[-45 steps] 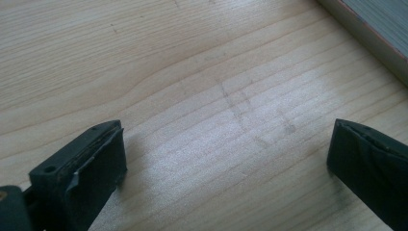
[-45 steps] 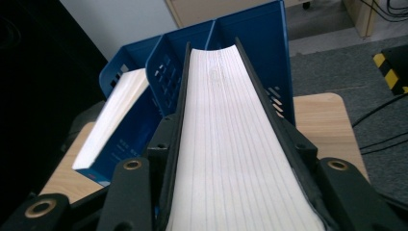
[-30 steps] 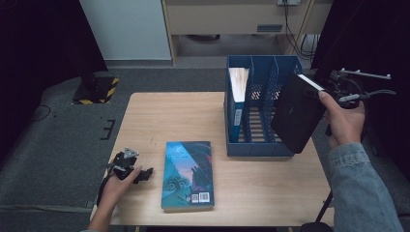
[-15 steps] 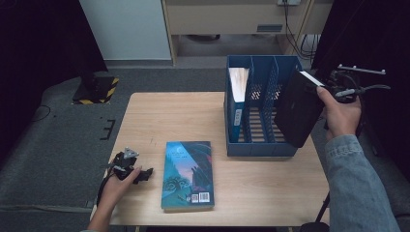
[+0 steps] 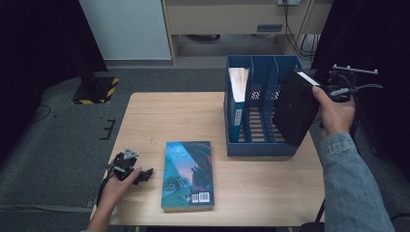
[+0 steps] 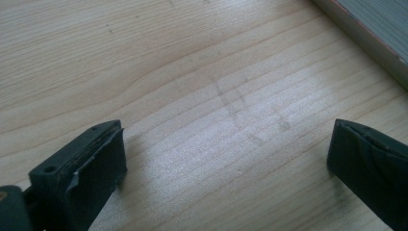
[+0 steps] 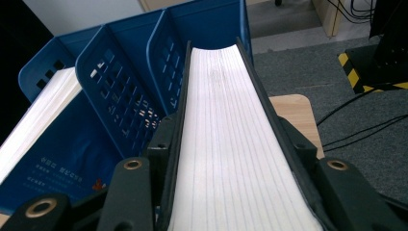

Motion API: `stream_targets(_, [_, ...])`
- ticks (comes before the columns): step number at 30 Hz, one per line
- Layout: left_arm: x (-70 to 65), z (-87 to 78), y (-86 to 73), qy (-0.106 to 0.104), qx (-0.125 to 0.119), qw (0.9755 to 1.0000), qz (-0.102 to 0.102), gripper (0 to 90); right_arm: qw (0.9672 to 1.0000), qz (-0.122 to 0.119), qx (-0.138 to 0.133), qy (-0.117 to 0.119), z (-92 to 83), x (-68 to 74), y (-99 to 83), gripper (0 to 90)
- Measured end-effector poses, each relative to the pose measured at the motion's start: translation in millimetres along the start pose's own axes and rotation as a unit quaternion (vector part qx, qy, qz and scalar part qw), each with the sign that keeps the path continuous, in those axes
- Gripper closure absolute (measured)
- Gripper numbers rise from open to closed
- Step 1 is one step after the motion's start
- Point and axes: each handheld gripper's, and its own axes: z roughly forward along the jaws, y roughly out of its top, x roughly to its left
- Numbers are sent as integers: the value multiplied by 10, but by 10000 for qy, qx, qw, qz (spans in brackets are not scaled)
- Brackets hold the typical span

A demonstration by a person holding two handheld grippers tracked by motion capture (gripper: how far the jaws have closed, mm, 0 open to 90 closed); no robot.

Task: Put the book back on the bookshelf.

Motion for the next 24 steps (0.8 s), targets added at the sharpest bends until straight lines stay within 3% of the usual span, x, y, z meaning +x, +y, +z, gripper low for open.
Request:
stream_targets(8, [-10, 5, 5, -2, 0, 10000, 2, 0, 9998, -186, 58, -59, 105, 109, -24, 520])
stream_targets(14, [-12, 5, 0, -12, -23, 10000, 15, 0, 9999, -81, 44, -100, 212, 95, -19, 520])
stream_targets(24, [-60, 23, 21, -49, -32, 10000, 53, 0, 9996, -181, 111, -191, 353, 119, -19, 520])
